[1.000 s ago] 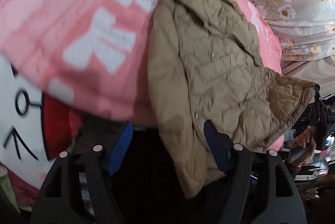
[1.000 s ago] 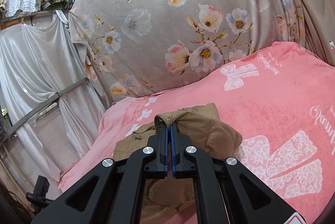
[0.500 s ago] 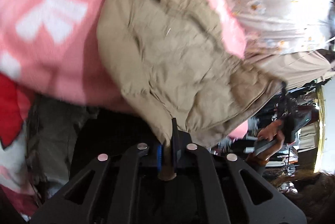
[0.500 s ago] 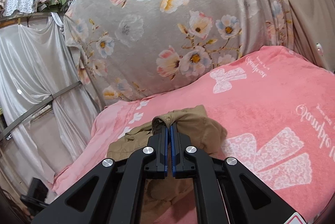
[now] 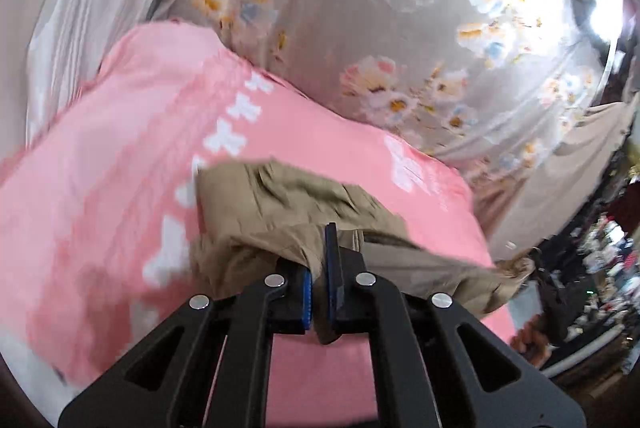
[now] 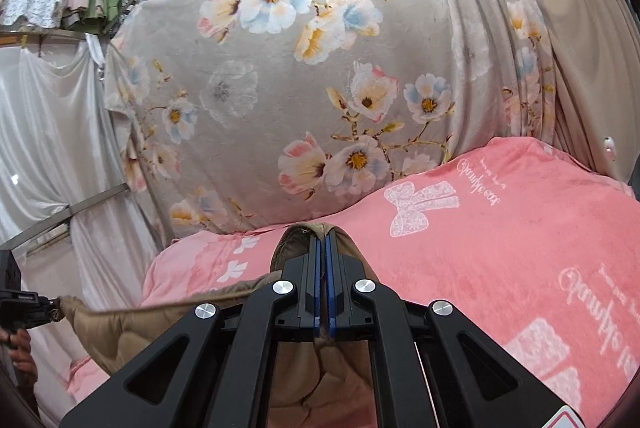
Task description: Fold large clothes
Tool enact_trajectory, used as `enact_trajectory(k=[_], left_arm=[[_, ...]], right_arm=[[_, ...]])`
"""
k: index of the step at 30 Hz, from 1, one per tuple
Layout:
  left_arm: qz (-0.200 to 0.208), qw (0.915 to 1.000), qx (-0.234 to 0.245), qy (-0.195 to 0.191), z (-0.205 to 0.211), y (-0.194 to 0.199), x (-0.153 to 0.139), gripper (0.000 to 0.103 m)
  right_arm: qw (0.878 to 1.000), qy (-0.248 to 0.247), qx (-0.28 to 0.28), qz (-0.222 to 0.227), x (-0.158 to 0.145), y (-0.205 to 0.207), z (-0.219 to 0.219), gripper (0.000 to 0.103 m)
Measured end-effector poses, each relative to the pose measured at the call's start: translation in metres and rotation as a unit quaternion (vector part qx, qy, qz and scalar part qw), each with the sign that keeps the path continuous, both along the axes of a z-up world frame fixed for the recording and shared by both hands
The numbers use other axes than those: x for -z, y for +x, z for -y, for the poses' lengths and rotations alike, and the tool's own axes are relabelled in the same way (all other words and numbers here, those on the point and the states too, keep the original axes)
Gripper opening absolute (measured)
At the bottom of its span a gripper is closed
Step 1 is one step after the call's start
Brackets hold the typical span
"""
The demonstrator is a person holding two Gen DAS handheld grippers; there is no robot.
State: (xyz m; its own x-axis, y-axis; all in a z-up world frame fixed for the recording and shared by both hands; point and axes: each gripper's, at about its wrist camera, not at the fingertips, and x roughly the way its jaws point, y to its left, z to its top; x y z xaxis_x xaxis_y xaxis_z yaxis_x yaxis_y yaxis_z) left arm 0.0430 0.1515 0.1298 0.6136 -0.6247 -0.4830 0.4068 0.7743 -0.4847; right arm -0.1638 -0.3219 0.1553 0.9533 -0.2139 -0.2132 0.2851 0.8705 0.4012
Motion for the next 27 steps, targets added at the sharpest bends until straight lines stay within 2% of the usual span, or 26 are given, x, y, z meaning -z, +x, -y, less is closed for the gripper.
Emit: enact_trajectory(k=[4, 6, 9, 13, 17, 21, 27], left_arm=[[0.025, 0.9979, -0.034, 0.05, 0.045, 0.072, -0.01, 0.005], [0.033, 0.995, -0.052, 0.078, 0.062, 0.102, -0.005, 0.005], [0.033, 0.9881, -0.082, 0.126, 0.093, 0.151, 0.011, 0.005], [0.016, 0.9741, -0.111, 0.196, 0.129, 0.21, 0.052, 0.005], [-0.019, 0.9648, -0.124, 0.231, 0.142, 0.251, 0.099, 0.005], [-0.052, 0.9619, -0.12, 0.24, 0.145, 0.276, 0.141, 0.006], [-0.037, 0.9568, -0.122, 0.261, 0.159, 0.277, 0.17, 0.006]], right_arm=[[1.0, 0.004, 0.016, -0.022, 0.004, 0.075, 0.032, 0.003], [0.999, 0.019, 0.019, -0.046, 0.015, 0.121, 0.048, 0.003], [0.997, 0.031, 0.033, -0.07, 0.034, 0.17, 0.064, 0.003], [0.99, 0.054, 0.036, -0.121, 0.077, 0.235, 0.081, 0.003], [0.984, 0.053, 0.039, -0.168, 0.118, 0.274, 0.083, 0.003], [0.978, 0.068, 0.036, -0.193, 0.145, 0.289, 0.089, 0.003], [0.97, 0.093, 0.034, -0.222, 0.18, 0.302, 0.096, 0.003]])
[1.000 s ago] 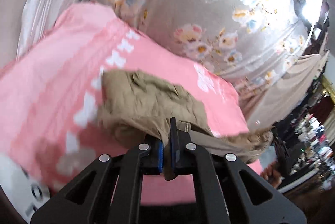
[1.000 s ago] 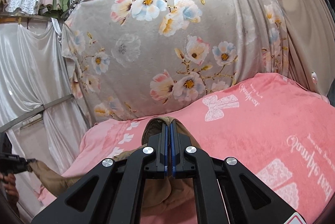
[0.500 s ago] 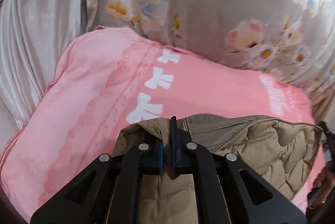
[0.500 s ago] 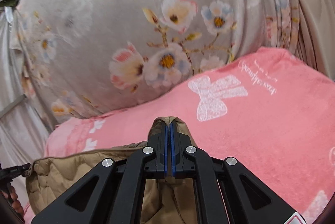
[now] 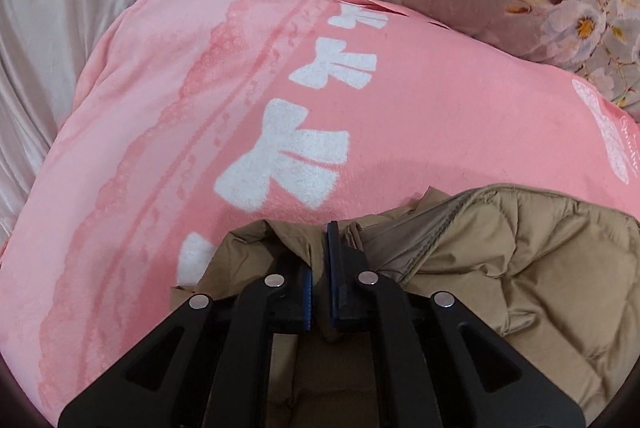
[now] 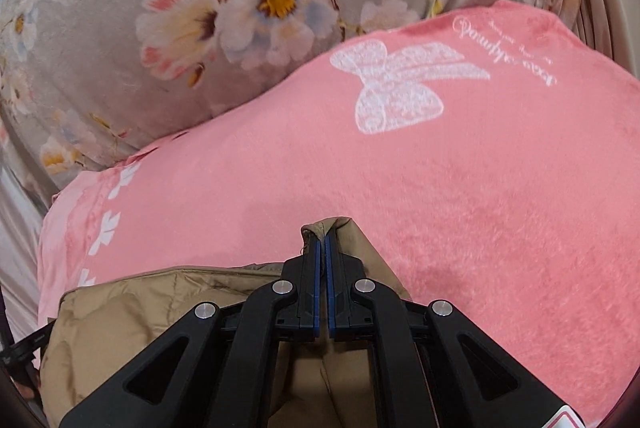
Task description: Fold large clothes
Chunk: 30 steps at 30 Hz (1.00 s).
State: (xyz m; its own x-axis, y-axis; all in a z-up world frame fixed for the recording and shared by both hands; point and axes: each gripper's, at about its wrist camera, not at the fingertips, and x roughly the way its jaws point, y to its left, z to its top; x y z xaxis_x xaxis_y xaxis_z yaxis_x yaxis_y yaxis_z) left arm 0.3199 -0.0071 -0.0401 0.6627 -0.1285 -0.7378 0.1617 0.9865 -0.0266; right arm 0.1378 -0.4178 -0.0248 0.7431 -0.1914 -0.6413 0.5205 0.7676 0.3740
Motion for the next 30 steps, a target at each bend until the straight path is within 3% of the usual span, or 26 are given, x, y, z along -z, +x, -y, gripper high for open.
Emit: enact_trajectory(k=[21, 23, 25, 27, 30], left_arm=[[0.026, 0.9996, -0.012, -0.001, 0.007, -0.002, 0.024, 0.006], [0.025, 0.9996, -0.012, -0.003, 0.006, -0.002, 0.024, 0.006], [0.02, 0.9997, -0.01, -0.01, 0.003, -0.001, 0.021, 0.006], [0.019, 0.9995, -0.01, -0.021, -0.006, -0.004, 0.012, 0.007], [0.022, 0.9987, -0.013, -0.044, -0.03, -0.015, -0.014, 0.008]], right_arm=[[0.997, -0.01, -0.01, -0.07, 0.026, 0.024, -0.008, 0.005], [0.998, -0.004, -0.009, -0.059, 0.024, 0.021, -0.007, 0.007], [1.0, 0.015, 0.002, -0.016, 0.018, 0.008, 0.0, 0.018], [0.998, 0.042, 0.032, 0.032, 0.006, -0.014, 0.014, 0.041], [0.991, 0.052, 0.088, 0.083, -0.02, -0.057, 0.032, 0.046]])
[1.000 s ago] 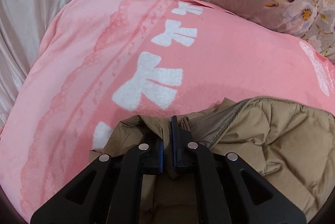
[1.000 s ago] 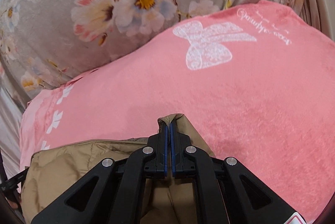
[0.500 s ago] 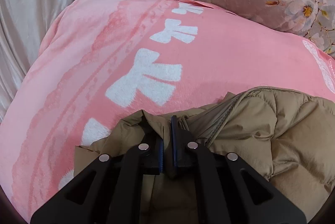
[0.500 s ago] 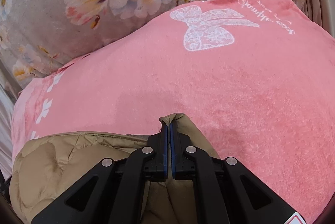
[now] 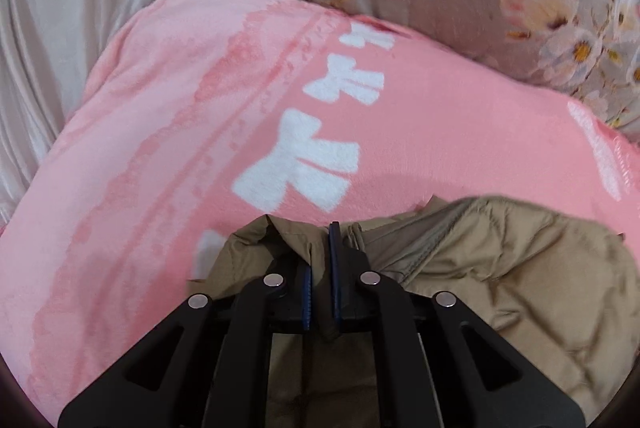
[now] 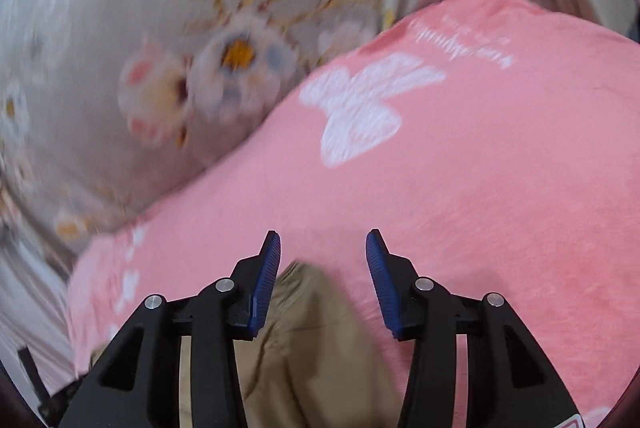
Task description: Fold large clothes
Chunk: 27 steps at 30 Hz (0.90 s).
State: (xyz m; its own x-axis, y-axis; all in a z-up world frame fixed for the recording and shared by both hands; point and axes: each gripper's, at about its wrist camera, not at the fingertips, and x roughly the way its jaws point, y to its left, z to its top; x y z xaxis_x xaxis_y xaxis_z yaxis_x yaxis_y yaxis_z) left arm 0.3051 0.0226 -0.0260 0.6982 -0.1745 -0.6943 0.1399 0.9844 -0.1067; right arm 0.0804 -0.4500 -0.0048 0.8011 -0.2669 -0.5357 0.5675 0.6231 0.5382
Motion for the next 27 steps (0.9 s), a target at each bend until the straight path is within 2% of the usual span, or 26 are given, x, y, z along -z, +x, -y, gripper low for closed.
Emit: enact_trajectory(k=[3, 6, 7, 8, 9, 10, 12, 15, 16, 18, 19, 20, 22, 23, 25, 27], left_arm=[[-0.004, 0.9988, -0.002, -0.049, -0.026, -0.011, -0.037, 0.008], [0.001, 0.9963, 0.012, -0.085, -0.036, -0.02, -0.07, 0.008], [-0.003, 0.9962, 0.02, -0.084, -0.035, -0.02, -0.077, 0.009], [-0.025, 0.9971, 0.042, -0.06, -0.028, -0.015, -0.082, 0.015], [-0.043, 0.9967, 0.062, -0.029, -0.02, -0.011, -0.081, 0.016], [-0.074, 0.9931, 0.086, 0.027, -0.008, -0.002, -0.076, 0.016], [-0.099, 0.991, 0.072, 0.054, -0.009, 0.002, -0.07, 0.016], [-0.093, 0.9932, 0.07, 0.015, -0.023, -0.001, -0.079, 0.017], [-0.083, 0.9934, 0.074, -0.026, -0.032, -0.002, -0.087, 0.018], [-0.085, 0.9901, 0.079, -0.078, -0.04, 0.001, -0.09, 0.035], [-0.096, 0.9878, 0.08, -0.093, -0.04, 0.008, -0.087, 0.073], [-0.088, 0.9909, 0.069, -0.075, -0.038, 0.01, -0.087, 0.079], [-0.018, 0.9996, 0.022, 0.008, -0.03, 0.005, -0.098, 0.078], [0.027, 0.9984, 0.007, 0.05, -0.026, -0.004, -0.107, 0.078], [0.076, 0.9945, 0.001, 0.073, -0.02, -0.021, -0.121, 0.078], [0.09, 0.9923, 0.027, 0.082, -0.003, -0.035, -0.125, 0.078]], right_arm=[[0.999, -0.049, 0.011, 0.006, -0.033, -0.025, -0.004, 0.046], [0.996, -0.09, -0.027, 0.008, -0.057, -0.028, -0.023, 0.046], [0.994, -0.1, -0.044, 0.005, -0.061, -0.025, -0.031, 0.046], [0.992, -0.108, -0.064, 0.0, -0.063, -0.021, -0.039, 0.046], [0.99, -0.111, -0.082, -0.004, -0.062, -0.016, -0.048, 0.046], [0.989, -0.108, -0.099, -0.01, -0.06, -0.011, -0.056, 0.046], [0.987, -0.096, -0.131, -0.02, -0.05, 0.0, -0.07, 0.046], [0.98, -0.098, -0.167, -0.036, -0.036, 0.015, -0.097, 0.046], [0.979, -0.101, -0.175, -0.041, -0.033, 0.018, -0.104, 0.046], [0.972, -0.107, -0.198, -0.061, -0.022, 0.03, -0.119, 0.046], [0.97, -0.107, -0.205, -0.069, -0.018, 0.034, -0.123, 0.046], [0.969, -0.105, -0.21, -0.077, -0.011, 0.037, -0.127, 0.046], [0.969, -0.099, -0.211, -0.087, -0.002, 0.04, -0.129, 0.045], [0.97, -0.097, -0.207, -0.088, -0.001, 0.038, -0.128, 0.044], [0.971, -0.098, -0.201, -0.087, -0.003, 0.033, -0.129, 0.042], [0.969, -0.117, -0.199, -0.085, -0.011, 0.033, -0.137, 0.035]])
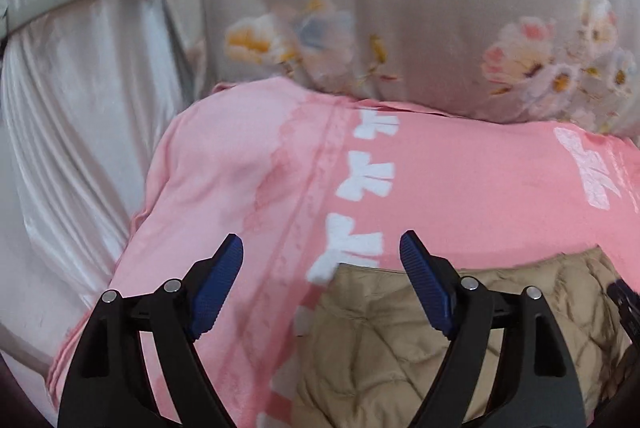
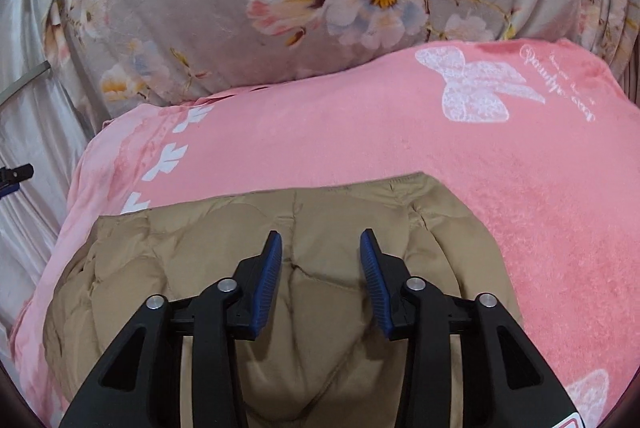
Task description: Fold large clothes
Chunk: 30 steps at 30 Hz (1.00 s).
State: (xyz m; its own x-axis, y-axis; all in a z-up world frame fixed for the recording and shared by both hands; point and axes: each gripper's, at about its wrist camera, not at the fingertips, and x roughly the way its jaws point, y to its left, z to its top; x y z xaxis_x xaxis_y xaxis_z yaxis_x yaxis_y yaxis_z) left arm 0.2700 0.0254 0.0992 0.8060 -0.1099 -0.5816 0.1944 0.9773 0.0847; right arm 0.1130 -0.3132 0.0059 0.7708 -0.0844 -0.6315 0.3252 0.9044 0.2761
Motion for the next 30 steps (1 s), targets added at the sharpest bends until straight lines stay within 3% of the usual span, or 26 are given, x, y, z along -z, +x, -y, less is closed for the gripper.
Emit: enact_trajectory(k=[3, 7, 9, 12, 15, 20, 30], left_arm=[[0.02, 0.9987, 0.031, 0.036, 0.042, -0.017, 0.009, 0.076], [-0.01, 0.9954, 0.075, 0.058, 0.105, -0.019, 0.049, 0.07], [-0.031, 0.9949, 0.079, 0.055, 0.122, -0.015, 0.069, 0.068], [-0.063, 0.9944, 0.078, 0.036, 0.142, -0.004, 0.095, 0.068], [-0.069, 0.995, 0.063, 0.036, 0.151, 0.001, 0.112, 0.068], [-0.084, 0.9951, 0.052, -0.003, 0.143, 0.015, 0.133, 0.072], [-0.066, 0.997, 0.04, 0.006, 0.15, 0.018, 0.151, 0.076]], right_arm=[[0.999, -0.023, -0.023, 0.009, -0.017, 0.013, -0.023, 0.023], [0.996, -0.049, -0.069, 0.002, -0.026, 0.044, -0.062, 0.012], [0.994, -0.07, -0.078, -0.008, -0.02, 0.058, -0.075, 0.01], [0.994, -0.061, -0.084, -0.029, -0.003, 0.076, -0.077, 0.009], [0.995, -0.035, -0.079, -0.05, 0.018, 0.087, -0.066, 0.007], [0.996, 0.025, -0.074, -0.049, 0.041, 0.091, -0.048, 0.001], [0.996, 0.022, -0.068, -0.049, 0.055, 0.096, -0.053, 0.0]])
